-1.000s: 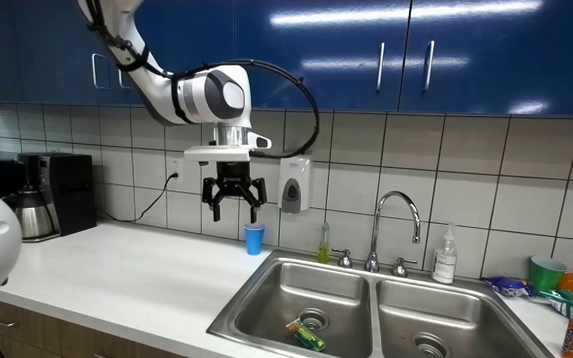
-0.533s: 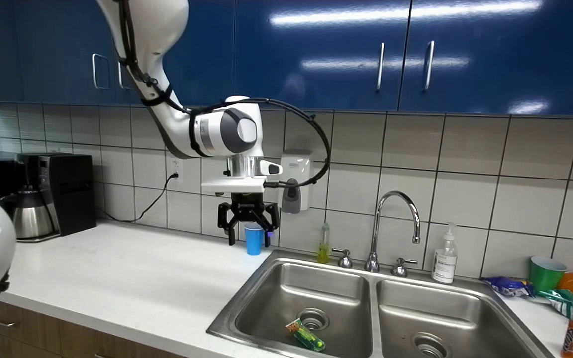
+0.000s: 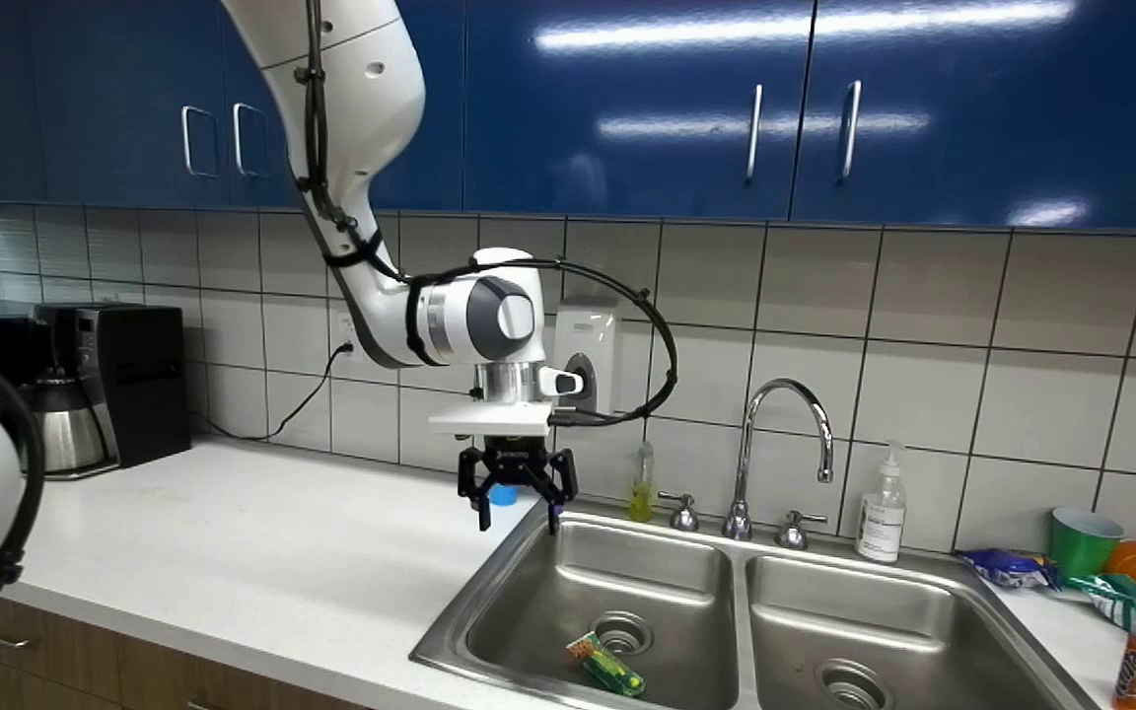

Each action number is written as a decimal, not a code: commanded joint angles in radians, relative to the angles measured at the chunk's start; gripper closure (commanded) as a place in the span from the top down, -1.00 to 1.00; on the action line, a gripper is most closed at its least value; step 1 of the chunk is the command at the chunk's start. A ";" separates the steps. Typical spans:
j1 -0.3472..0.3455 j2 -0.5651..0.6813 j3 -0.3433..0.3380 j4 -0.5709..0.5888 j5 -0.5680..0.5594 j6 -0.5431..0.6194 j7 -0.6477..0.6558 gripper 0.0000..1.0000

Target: Put the green object on the counter to the left

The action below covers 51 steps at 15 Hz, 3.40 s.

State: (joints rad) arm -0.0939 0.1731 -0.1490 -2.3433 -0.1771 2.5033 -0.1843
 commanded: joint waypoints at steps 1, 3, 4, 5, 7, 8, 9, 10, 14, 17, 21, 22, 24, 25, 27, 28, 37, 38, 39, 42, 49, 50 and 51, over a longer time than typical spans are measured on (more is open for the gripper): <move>-0.025 0.080 0.007 0.044 -0.009 0.040 -0.035 1.00; -0.028 0.120 0.005 0.061 -0.012 0.060 -0.034 1.00; -0.030 0.138 0.007 0.068 -0.009 0.069 -0.038 1.00; -0.033 0.159 0.007 0.077 -0.008 0.078 -0.040 1.00; -0.038 0.196 0.007 0.095 -0.009 0.095 -0.042 1.00; -0.040 0.213 0.008 0.104 -0.009 0.103 -0.043 1.00; -0.043 0.232 0.008 0.114 -0.010 0.111 -0.046 1.00; -0.047 0.247 0.010 0.122 -0.008 0.116 -0.050 1.00; -0.058 0.312 0.013 0.157 -0.006 0.141 -0.060 1.00; -0.065 0.356 0.014 0.180 -0.008 0.159 -0.065 1.00; -0.052 0.366 0.006 0.172 -0.009 0.157 -0.033 1.00; -0.053 0.375 0.006 0.178 -0.009 0.157 -0.033 1.00; -0.053 0.383 0.006 0.184 -0.009 0.158 -0.033 1.00; -0.053 0.383 0.006 0.185 -0.009 0.158 -0.033 1.00; -0.053 0.383 0.006 0.186 -0.009 0.158 -0.033 1.00; -0.053 0.383 0.006 0.186 -0.009 0.158 -0.033 1.00; -0.064 0.398 0.009 0.209 -0.006 0.148 -0.049 1.00; -0.072 0.407 0.012 0.221 -0.002 0.145 -0.058 1.00; -0.076 0.416 0.012 0.232 0.000 0.141 -0.059 1.00; -0.096 0.444 0.020 0.272 0.010 0.132 -0.072 1.00; -0.147 0.531 0.063 0.370 0.038 0.093 -0.109 1.00; -0.153 0.545 0.071 0.384 0.042 0.087 -0.118 1.00; -0.157 0.557 0.076 0.397 0.045 0.080 -0.124 1.00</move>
State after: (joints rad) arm -0.2118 0.6902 -0.1116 -2.0107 -0.1560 2.6330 -0.2550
